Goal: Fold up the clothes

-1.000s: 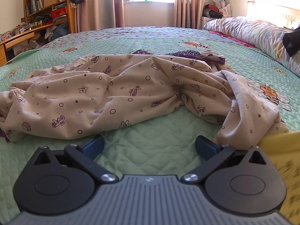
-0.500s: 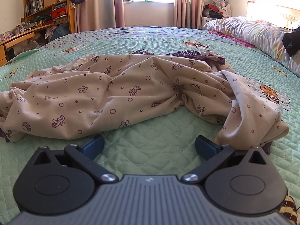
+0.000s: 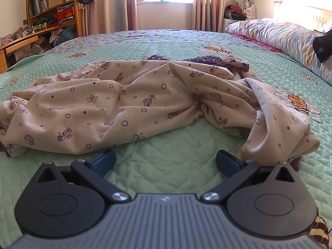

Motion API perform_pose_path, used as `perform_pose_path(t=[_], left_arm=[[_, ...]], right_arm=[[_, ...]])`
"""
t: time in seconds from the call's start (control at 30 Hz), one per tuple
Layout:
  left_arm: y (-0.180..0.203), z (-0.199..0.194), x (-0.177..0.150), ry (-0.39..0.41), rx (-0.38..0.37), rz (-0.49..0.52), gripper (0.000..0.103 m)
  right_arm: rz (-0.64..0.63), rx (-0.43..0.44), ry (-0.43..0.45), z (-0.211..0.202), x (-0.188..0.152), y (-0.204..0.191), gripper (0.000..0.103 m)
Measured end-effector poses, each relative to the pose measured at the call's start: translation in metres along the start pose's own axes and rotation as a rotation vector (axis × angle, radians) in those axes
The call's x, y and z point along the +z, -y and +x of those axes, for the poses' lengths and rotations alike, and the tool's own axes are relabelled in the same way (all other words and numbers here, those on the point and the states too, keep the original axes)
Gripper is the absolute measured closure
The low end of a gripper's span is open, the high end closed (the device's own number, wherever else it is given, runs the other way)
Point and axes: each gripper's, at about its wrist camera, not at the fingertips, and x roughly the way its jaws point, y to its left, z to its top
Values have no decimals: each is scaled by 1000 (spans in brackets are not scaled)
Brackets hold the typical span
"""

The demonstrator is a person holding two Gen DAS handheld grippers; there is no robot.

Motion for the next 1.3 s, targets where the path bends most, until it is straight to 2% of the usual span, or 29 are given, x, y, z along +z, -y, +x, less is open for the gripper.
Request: perform_pose_path(t=[0.37,0.67,0.9,1.13,1.3], left_arm=[[-2,9,-4,-17,-14,-17,1],[-7,13,6,-18,30,-38,1],[-4,18,6,-12,37,-35,1],[5,24,-8,-47,-3,-22,1],[-11,19,-5,-35,-1,-54,1]], right_arm=[[0,0,0,0,0,0,0],[0,0,0,0,0,0,0],[0,0,0,0,0,0,0],[0,0,0,0,0,0,0],[0,-1,0,0,0,0,0]])
